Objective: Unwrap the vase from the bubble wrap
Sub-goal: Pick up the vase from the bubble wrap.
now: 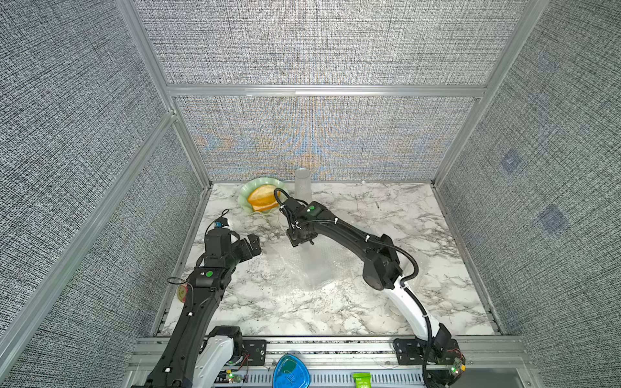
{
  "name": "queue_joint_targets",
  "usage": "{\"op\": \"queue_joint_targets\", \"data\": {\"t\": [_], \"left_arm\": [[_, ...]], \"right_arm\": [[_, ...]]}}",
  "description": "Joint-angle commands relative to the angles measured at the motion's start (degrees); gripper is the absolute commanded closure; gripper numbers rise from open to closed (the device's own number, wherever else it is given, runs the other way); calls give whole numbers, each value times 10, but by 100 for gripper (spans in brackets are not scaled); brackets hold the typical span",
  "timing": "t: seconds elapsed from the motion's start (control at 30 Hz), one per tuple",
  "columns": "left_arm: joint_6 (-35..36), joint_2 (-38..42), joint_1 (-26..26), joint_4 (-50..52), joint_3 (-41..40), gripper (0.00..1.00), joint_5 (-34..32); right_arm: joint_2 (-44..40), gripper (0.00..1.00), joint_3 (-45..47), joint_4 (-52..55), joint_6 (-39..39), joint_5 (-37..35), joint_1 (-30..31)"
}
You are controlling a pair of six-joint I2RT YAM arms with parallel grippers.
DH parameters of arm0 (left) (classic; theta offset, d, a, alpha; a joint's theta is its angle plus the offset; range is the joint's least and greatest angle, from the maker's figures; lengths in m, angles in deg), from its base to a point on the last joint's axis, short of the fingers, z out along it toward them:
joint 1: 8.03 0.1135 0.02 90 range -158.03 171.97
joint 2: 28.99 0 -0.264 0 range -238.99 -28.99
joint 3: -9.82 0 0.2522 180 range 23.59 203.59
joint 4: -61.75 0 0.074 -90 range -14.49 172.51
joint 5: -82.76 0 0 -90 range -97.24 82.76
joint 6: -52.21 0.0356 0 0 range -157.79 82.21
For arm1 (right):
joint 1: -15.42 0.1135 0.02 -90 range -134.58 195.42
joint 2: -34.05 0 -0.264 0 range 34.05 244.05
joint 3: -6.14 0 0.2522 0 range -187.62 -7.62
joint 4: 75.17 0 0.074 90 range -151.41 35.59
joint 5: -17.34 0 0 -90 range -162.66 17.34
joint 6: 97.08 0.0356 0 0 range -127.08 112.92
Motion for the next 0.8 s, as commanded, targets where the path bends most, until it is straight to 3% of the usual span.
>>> {"op": "queue_joint_targets", "data": {"t": [0.0, 0.43, 0.77], "left_arm": [[10, 10, 1, -25, -3, 0, 16], [13, 25, 1, -28, -6, 0, 33], [14, 16, 1, -32, -7, 0, 43]], "right_arm": [[-42, 51, 29, -37, 18, -10, 6], [-194, 54, 191, -103, 31, -181, 83], [-327, 55, 341, -210, 20, -255, 106]]}}
